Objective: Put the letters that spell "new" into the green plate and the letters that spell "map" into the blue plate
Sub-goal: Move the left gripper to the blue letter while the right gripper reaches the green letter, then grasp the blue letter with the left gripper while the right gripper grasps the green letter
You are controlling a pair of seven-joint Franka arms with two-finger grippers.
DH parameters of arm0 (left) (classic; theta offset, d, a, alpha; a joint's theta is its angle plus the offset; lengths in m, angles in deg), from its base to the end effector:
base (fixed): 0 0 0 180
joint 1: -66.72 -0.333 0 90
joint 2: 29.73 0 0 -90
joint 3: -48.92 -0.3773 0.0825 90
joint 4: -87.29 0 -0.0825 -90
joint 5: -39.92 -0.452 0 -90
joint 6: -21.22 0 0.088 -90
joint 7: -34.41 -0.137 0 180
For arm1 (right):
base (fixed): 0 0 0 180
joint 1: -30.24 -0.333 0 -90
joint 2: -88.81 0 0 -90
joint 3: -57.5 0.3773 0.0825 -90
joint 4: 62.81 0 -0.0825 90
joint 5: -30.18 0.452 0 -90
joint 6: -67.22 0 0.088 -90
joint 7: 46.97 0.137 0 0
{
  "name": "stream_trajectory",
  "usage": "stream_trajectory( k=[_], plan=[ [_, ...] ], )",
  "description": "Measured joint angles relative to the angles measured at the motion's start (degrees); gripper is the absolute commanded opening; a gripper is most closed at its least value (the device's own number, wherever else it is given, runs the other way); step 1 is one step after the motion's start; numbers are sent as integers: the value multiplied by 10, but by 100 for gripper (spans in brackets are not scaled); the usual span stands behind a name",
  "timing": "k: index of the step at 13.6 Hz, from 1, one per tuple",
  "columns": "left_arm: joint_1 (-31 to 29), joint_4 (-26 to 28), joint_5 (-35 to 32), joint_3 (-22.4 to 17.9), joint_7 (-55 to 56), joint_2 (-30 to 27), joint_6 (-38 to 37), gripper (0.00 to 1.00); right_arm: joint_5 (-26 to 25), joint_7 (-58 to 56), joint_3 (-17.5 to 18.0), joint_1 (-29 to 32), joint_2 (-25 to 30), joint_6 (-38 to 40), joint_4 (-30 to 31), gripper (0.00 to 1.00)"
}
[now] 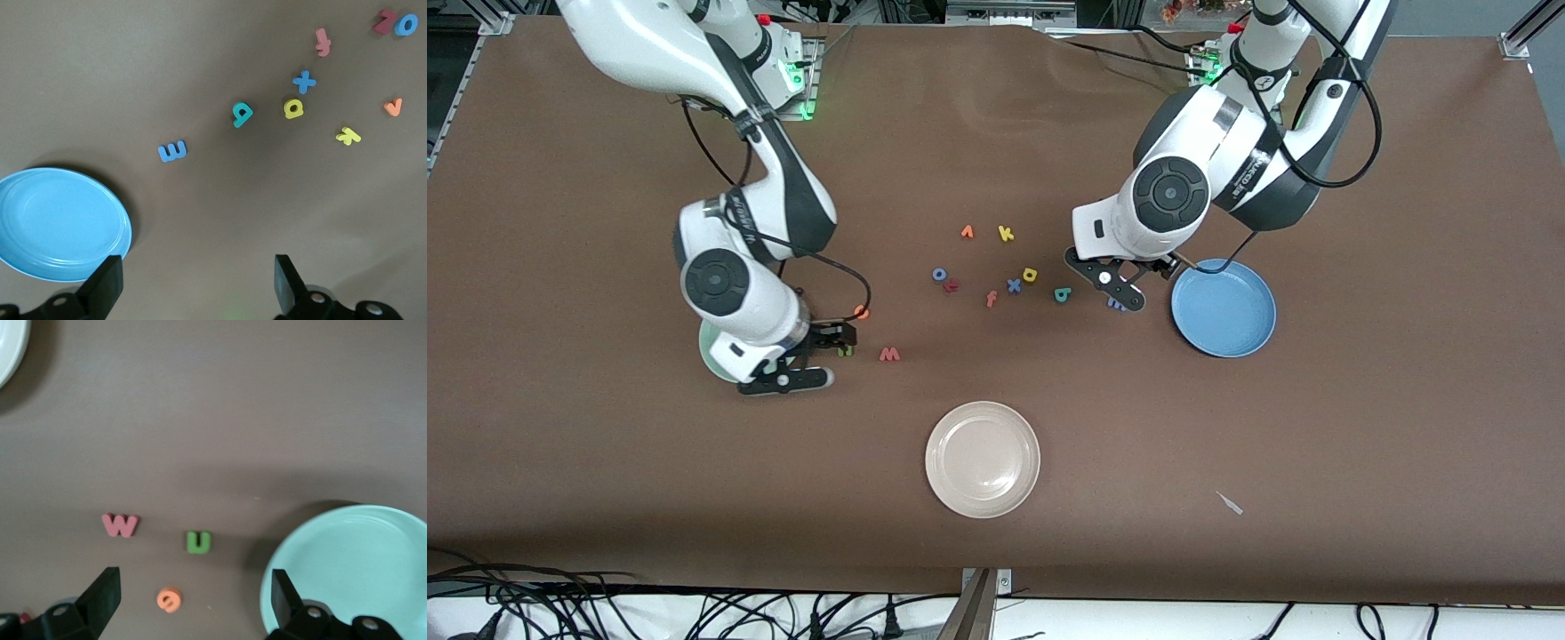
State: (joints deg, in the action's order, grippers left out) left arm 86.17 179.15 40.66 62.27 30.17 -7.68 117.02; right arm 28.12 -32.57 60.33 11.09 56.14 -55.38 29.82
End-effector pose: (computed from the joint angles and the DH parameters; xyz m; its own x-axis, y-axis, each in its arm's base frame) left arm 0.6009 -0.3692 0.3930 0.7560 -0.5855 -0.2927 -0.5783 -0.8069 0.1205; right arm 0.7177 0.2823 0.2716 0.9886 0.1442 -0.0442 0.1450 -0.9893 0.0141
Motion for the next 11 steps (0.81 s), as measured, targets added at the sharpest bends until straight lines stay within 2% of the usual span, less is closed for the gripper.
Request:
stream_trajectory(
  k=[3,5,6,8,11],
  plan=[
    [0,1,-4,1,-7,2,4,100,-1,0,0,-12,-16,-59,25,100],
    [5,58,-29,3,-153,4,94,100,-4,-14,-1,-12,-16,-127,76,100],
    [8,85,-29,4,-185,7,119,100,-4,-27,-1,-11,-15,-163,104,100],
    [8,103,-29,3,-210,11,134,100,-4,-42,-3,-11,-9,-215,153,100],
    [8,103,-35,3,-220,9,135,100,-4,-48,-4,-11,7,-232,180,98]
  ],
)
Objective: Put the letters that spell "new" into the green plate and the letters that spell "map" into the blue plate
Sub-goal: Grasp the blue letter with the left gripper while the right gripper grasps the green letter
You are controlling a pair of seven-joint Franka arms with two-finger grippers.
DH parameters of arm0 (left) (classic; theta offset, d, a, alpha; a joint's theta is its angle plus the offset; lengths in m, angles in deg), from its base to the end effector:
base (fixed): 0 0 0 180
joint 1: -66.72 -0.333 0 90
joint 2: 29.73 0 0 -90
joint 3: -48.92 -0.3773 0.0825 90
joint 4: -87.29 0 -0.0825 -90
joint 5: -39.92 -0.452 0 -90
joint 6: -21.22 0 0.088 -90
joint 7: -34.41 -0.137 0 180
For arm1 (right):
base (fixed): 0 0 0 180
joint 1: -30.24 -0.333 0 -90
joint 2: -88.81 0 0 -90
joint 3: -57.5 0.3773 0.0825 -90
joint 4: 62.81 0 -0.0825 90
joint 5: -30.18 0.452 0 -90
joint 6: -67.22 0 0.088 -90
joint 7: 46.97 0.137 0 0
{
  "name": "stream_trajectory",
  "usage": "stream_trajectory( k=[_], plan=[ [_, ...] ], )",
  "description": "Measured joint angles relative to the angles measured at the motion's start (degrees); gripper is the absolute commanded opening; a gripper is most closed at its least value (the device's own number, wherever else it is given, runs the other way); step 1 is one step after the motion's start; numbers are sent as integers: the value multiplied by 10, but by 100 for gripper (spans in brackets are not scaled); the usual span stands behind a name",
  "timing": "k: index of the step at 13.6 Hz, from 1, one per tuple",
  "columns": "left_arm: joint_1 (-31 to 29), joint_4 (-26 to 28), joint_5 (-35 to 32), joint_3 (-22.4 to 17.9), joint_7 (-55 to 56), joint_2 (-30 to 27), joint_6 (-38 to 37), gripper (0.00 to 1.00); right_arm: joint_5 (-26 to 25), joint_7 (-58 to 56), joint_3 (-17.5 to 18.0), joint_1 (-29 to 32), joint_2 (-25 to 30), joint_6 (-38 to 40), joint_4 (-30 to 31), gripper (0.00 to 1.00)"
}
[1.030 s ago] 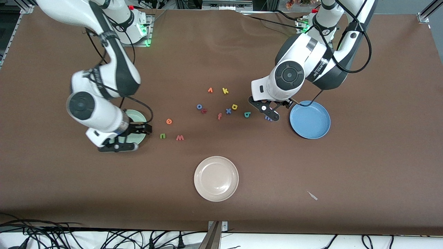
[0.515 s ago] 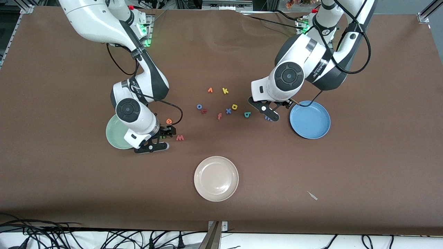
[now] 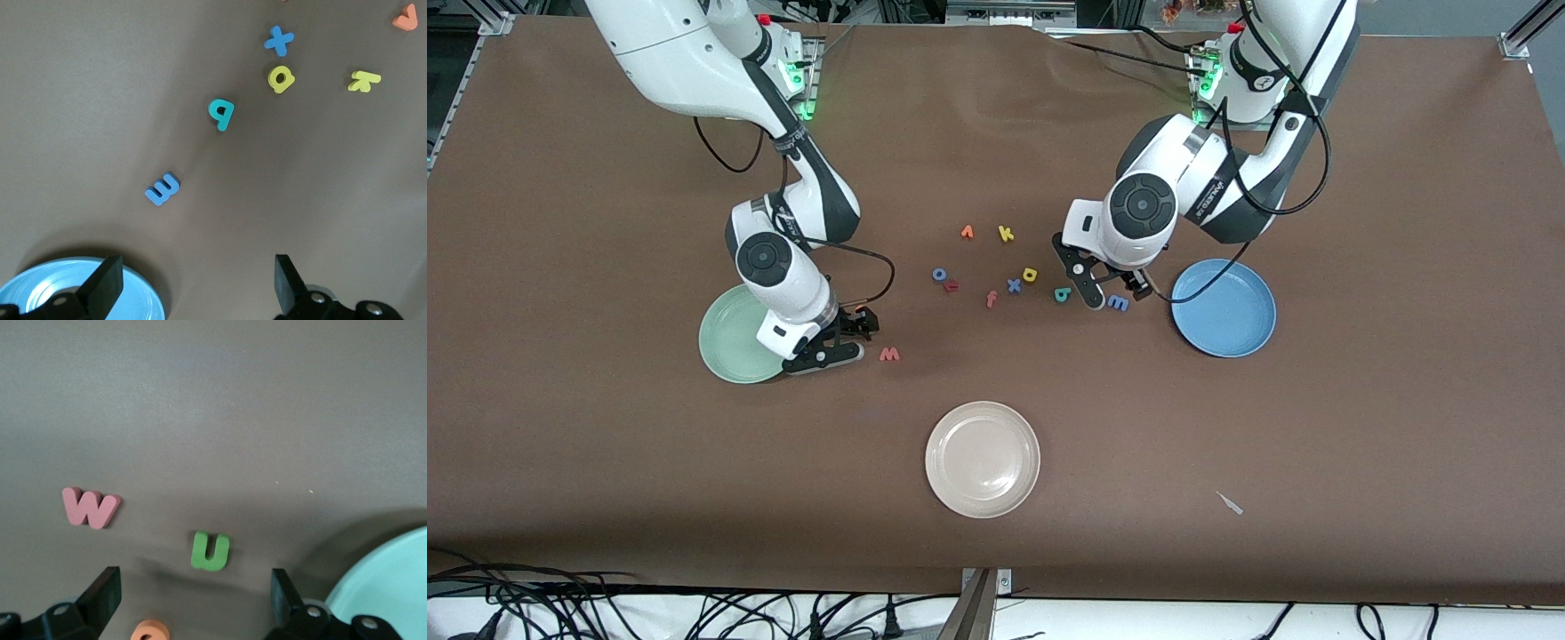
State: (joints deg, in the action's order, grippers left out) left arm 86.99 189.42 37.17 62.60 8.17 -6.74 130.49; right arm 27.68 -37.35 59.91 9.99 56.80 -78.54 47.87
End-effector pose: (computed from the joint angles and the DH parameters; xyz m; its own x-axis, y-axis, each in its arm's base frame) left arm 0.5790 -0.3718 0.3065 0.4570 -0.8641 -0.2107 -0.8552 -0.4920 0.1628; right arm 0.6508 0.2706 0.1679 0.9660 0.2527 0.0542 0.2533 -0.9674 -0.0049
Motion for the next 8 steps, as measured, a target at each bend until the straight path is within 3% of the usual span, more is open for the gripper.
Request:
stream_trajectory(
  k=[8],
  plan=[
    [-5,25,-71,-5,-128,26,83,100,0,-5,-2,1,0,-29,21,92]
  ],
)
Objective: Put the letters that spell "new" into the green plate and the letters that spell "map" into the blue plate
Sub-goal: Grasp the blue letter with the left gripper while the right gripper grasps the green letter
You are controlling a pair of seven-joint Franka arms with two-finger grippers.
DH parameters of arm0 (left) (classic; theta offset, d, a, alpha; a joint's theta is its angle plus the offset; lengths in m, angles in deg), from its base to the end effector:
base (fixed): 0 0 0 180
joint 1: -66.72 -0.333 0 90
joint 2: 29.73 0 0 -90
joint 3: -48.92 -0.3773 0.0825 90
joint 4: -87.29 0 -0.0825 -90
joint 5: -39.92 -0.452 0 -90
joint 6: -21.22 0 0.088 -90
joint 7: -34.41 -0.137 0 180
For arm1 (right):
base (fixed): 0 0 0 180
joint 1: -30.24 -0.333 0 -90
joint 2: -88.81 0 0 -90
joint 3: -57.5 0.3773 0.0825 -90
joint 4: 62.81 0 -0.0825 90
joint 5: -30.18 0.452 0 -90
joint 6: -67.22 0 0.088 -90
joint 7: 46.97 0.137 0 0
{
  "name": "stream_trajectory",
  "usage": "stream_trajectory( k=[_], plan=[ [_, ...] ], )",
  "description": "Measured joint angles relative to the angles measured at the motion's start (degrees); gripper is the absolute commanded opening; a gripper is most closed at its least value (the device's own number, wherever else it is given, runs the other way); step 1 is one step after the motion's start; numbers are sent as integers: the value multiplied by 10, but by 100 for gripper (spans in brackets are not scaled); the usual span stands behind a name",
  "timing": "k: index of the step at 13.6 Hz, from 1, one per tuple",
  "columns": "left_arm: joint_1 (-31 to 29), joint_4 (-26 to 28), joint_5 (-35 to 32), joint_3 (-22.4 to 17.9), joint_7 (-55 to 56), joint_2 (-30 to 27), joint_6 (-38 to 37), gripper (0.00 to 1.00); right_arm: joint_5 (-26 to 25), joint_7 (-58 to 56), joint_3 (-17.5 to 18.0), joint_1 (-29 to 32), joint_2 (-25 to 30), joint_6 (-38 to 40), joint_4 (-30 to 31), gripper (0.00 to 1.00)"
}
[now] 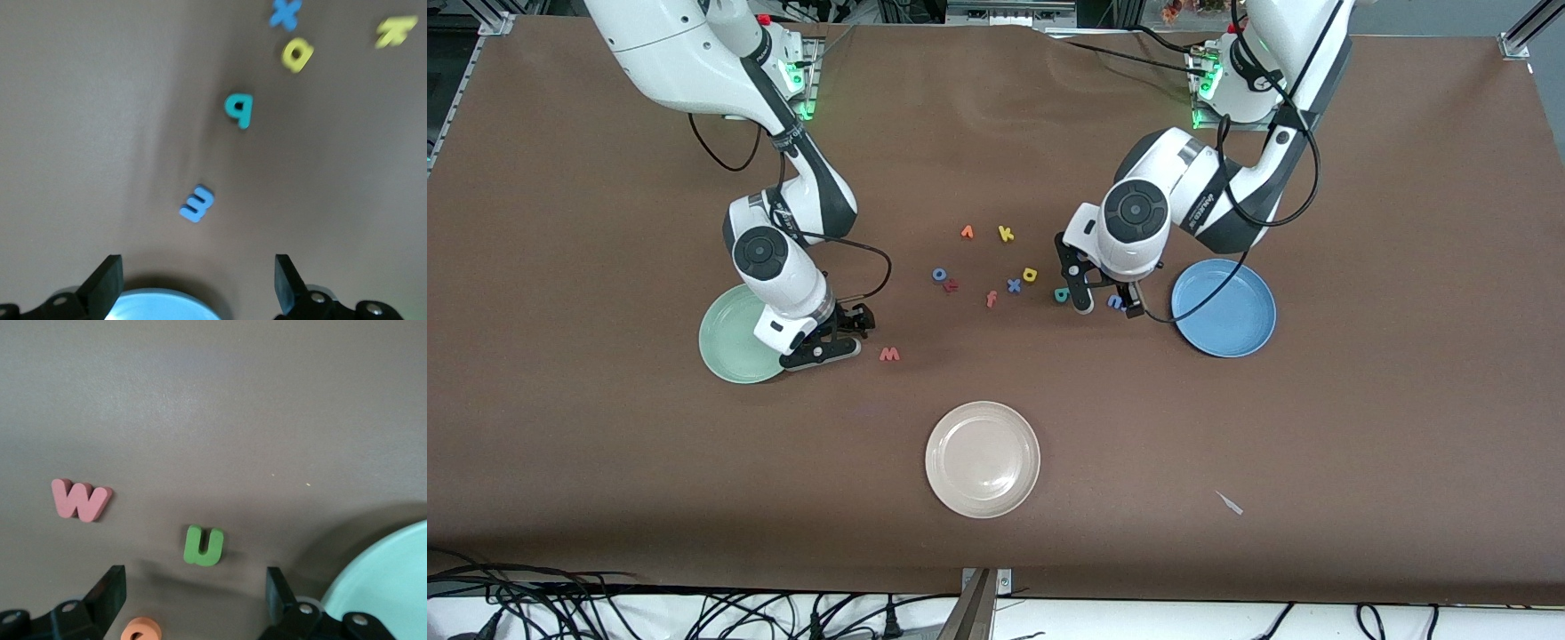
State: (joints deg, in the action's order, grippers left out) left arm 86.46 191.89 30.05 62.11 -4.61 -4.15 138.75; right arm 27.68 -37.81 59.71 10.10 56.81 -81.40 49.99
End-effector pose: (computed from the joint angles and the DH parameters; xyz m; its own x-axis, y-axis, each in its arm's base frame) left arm 0.5937 -0.3581 0.2632 0.2160 -0.9594 -0.1812 -0.9661 -0.2368 0.1026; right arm 0.6428 0.2639 0.1569 0.9642 0.2565 0.0671 0.2574 -0.9663 -0.0060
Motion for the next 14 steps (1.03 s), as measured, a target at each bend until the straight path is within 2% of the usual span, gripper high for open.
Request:
stream_trajectory(
  k=[2,5,9,11,12,13,14],
  plan=[
    [-13,44,-43,0,-16,4,67,100,0,0,0,0,-4,-12,5,89],
    [-11,79,-107,5,-38,12,127,96,0,0,0,-1,-8,-17,5,76],
    [3,112,-120,8,-39,26,183,90,0,0,1,-1,-14,-34,5,62],
    [3,131,-120,8,-39,28,203,85,0,0,1,-1,-15,-36,5,54],
    [3,137,-120,8,-40,29,212,80,0,0,1,-1,-16,-37,5,53],
    [3,141,-120,8,-40,32,222,70,0,0,1,-1,-15,-38,5,51],
    [3,141,-121,8,-41,36,231,66,0,0,1,-1,-15,-39,4,50]
  ],
)
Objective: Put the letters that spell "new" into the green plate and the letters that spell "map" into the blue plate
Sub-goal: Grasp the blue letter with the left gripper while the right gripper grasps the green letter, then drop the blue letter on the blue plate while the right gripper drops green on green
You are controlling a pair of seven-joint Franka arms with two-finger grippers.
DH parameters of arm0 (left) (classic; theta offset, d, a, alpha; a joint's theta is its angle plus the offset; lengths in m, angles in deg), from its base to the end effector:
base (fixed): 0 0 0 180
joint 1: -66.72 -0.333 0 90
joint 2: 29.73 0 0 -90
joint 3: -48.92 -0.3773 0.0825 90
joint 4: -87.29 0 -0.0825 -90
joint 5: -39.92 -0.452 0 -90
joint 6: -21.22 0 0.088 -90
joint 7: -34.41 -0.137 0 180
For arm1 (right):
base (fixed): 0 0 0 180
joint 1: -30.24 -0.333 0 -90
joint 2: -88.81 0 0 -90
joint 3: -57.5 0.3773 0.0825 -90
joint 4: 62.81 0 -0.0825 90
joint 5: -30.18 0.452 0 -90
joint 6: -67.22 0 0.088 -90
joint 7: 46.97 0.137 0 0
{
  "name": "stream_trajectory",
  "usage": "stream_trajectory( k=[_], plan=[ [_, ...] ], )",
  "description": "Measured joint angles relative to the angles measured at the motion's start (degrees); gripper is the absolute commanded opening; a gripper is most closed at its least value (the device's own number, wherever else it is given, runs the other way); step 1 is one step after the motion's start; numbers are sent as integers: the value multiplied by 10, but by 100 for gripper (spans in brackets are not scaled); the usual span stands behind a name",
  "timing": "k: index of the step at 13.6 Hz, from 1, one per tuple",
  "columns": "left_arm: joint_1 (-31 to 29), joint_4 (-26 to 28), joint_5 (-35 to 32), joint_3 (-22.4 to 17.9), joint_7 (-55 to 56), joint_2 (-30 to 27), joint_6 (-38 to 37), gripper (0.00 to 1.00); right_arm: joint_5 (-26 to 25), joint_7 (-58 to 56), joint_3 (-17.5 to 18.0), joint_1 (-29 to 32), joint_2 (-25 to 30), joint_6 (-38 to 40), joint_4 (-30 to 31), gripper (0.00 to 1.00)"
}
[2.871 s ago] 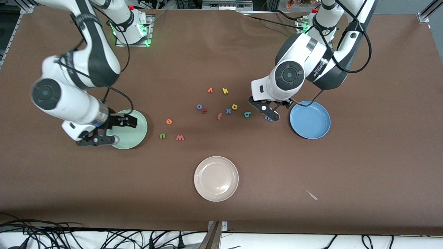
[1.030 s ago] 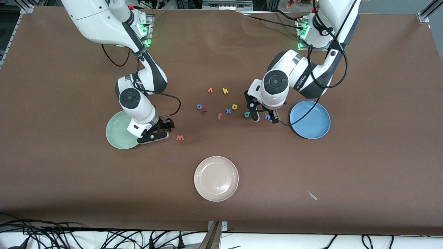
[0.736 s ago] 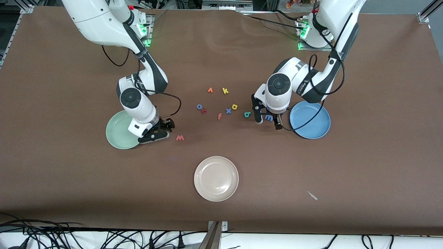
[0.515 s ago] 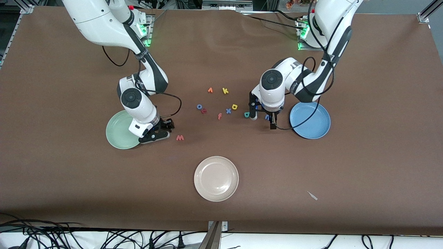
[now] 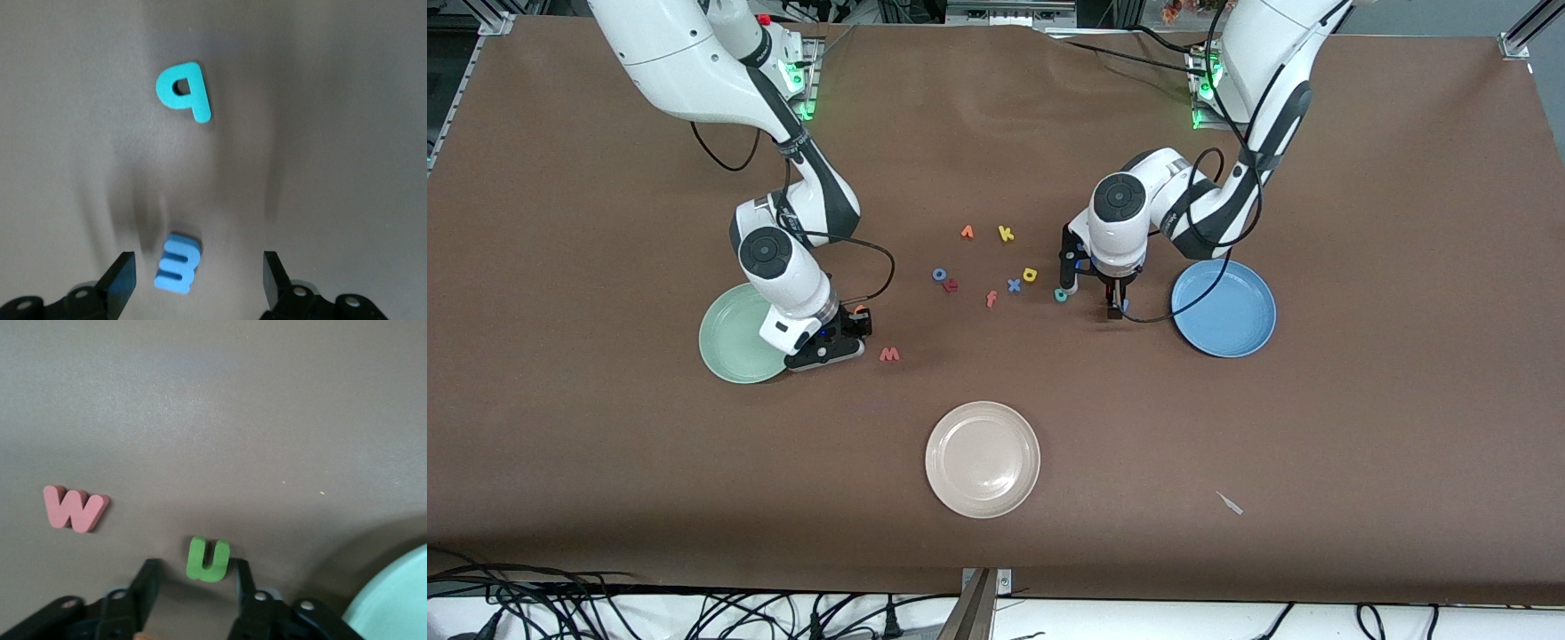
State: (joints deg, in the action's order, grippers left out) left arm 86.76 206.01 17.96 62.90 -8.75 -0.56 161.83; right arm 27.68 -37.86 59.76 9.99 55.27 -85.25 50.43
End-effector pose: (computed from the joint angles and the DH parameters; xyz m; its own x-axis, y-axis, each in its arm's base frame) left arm 0.5325 -0.3546 0.1455 -0.0621 -0.9878 -0.1429 -0.9981 0.0617 0.0077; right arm 0.6420 0.2663 0.1417 0.9608 0.2589 0.0989 0.2615 -0.9651 -0.0137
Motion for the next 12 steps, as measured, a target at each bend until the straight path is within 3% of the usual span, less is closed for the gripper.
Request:
stream_trajectory(
  k=[1,4,5,6,7,8,9,12],
  plan=[
    [0,0,-5,0,-1,4,6,57,0,0,0,0,0,-1,-1,46],
    [-2,0,-28,-1,-2,9,12,54,0,0,0,0,0,-1,-4,30],
    [-2,0,-28,-1,-2,11,12,44,0,0,0,0,0,-1,-4,27],
    [-2,0,-28,-1,-2,12,12,27,0,0,0,0,0,-1,-4,27],
    [-2,-1,-28,-1,-2,12,13,19,0,-1,0,0,0,-1,-4,26],
    [-3,-3,-28,-1,-2,12,13,5,0,-1,0,0,0,-1,-4,24],
    [-4,-4,-28,-1,-2,12,13,0,0,-1,0,0,0,-1,-4,21],
    [-4,-5,-28,-1,-2,12,13,0,0,-2,0,0,1,-1,-4,7]
  ],
)
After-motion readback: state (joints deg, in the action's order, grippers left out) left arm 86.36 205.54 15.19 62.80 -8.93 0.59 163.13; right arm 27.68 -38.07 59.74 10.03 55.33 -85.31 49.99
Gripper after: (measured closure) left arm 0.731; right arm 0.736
